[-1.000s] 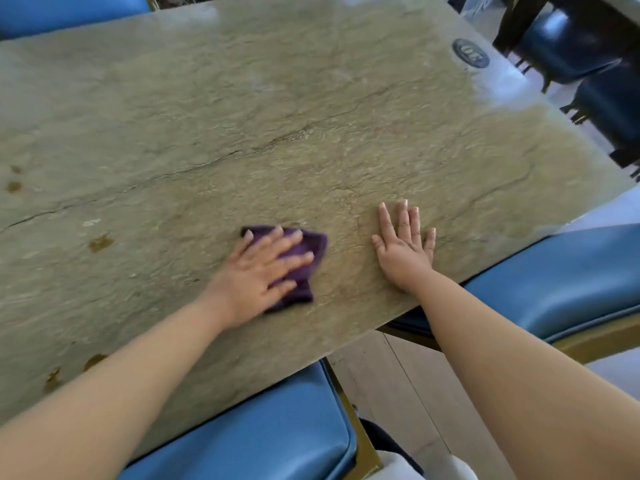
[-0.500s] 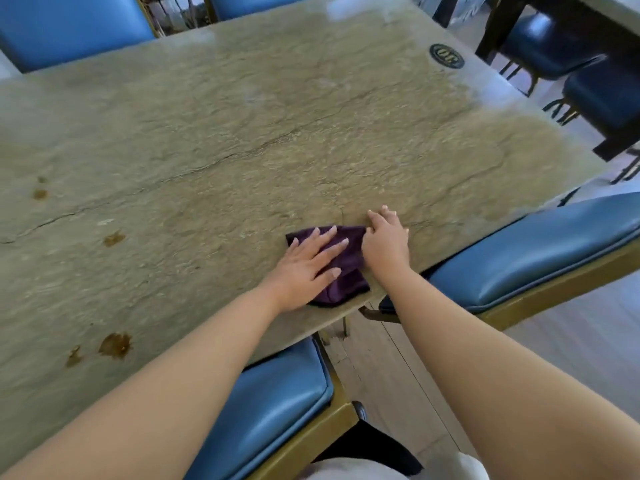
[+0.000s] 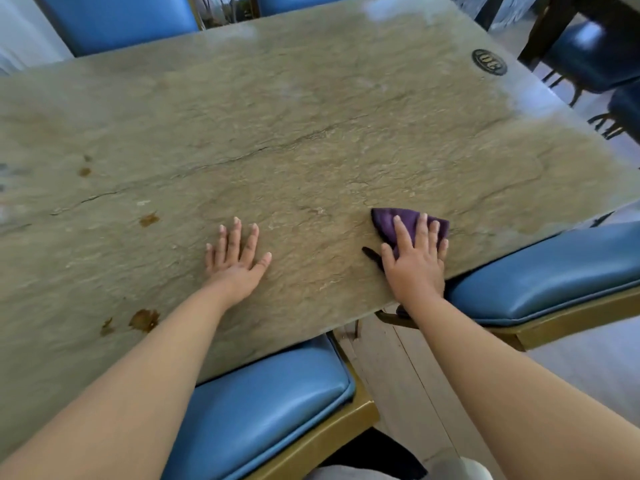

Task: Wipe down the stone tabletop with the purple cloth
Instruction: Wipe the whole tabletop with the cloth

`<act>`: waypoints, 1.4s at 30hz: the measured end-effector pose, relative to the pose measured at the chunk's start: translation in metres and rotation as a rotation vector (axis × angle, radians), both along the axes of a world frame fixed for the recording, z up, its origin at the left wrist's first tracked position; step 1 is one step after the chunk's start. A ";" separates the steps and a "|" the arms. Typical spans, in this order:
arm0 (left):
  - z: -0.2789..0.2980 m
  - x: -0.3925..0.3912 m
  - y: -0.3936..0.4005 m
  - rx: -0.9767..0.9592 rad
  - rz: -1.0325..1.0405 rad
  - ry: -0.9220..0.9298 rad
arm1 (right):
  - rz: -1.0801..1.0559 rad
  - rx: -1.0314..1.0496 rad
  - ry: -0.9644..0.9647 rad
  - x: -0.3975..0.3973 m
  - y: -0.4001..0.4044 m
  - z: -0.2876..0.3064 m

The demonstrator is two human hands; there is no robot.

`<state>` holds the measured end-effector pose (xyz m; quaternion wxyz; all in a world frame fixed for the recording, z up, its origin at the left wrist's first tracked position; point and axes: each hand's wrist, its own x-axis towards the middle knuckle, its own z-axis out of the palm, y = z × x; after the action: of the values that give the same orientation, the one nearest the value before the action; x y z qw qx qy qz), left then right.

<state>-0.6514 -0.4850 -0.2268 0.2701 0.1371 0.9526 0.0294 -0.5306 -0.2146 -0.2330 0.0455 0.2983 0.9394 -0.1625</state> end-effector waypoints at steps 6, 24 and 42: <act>-0.001 0.001 -0.001 0.033 0.012 0.018 | 0.381 -0.075 0.087 0.023 -0.091 0.001; 0.023 -0.017 -0.022 0.542 0.208 -0.084 | 0.469 -0.067 -0.080 -0.071 -0.144 0.006; 0.001 -0.080 -0.209 0.225 0.125 0.360 | 0.051 -0.056 -0.011 -0.225 -0.275 0.000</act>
<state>-0.7313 -0.6941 -0.2257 0.0763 0.1102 0.9828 0.1271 -0.7551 -0.4896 -0.2326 0.0633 0.2735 0.9416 -0.1859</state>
